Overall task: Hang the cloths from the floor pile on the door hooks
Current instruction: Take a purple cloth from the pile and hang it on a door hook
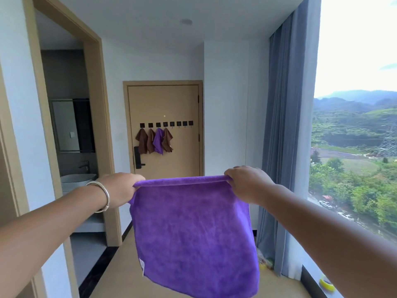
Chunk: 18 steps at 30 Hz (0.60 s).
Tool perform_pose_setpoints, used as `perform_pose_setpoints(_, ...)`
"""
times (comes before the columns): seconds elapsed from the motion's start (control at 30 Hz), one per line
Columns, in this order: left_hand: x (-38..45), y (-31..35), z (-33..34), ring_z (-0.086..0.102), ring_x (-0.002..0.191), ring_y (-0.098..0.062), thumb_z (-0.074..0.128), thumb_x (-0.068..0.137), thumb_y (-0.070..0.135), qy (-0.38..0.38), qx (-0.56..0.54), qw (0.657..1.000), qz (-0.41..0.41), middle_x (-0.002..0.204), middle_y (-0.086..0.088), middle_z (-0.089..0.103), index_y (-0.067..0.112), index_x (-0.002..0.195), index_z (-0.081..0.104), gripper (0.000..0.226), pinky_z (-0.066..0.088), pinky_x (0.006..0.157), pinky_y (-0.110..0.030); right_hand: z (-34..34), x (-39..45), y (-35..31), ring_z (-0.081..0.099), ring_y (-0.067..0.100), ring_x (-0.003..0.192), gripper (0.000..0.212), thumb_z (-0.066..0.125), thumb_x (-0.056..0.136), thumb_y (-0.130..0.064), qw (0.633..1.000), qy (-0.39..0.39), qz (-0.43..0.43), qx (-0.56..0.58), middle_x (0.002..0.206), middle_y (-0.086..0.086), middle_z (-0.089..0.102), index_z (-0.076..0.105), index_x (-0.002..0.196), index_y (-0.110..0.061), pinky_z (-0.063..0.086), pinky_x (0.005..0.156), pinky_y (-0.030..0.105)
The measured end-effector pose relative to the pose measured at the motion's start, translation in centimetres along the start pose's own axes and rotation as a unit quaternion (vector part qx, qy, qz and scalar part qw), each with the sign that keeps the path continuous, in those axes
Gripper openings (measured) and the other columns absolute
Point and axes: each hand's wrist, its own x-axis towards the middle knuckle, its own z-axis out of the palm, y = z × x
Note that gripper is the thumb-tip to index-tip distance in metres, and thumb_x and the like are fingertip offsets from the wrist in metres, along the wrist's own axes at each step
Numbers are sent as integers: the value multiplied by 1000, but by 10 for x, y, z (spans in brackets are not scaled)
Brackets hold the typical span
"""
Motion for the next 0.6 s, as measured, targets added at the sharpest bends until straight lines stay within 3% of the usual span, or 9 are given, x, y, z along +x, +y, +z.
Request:
perform_pose_setpoints(0.13,32,-23,11,59,68,-12,35,96,25,12,8,1000,1,71,11,62,34,79,52,26,48,62,-29,20,38,-2,57,24,99,30,31,99,-27,1000,8,-2,-1,107,0,63,60,107,-23,39,74,33)
perform_pose_setpoints(0.37,93,-77,35,51,58,-14,35,94,18,54,-19,998,21,70,3,59,26,78,47,22,36,51,-25,61,120,-20,56,23,92,28,32,98,-27,1000,11,10,12,97,-2,61,59,95,-23,34,69,30)
perform_pose_setpoints(0.5,131,-114,50,58,67,-13,35,95,21,50,-24,998,25,79,6,62,28,90,52,20,45,57,-29,84,168,-32,55,21,89,28,33,99,-27,1000,10,5,12,94,-4,61,59,92,-24,32,68,29)
perform_pose_setpoints(0.6,157,-139,66,56,65,-14,36,94,19,54,-34,998,26,77,7,59,28,87,51,19,44,57,-29,102,203,-38,57,20,89,27,33,98,-27,1000,13,8,15,94,-6,61,60,93,-25,36,68,30)
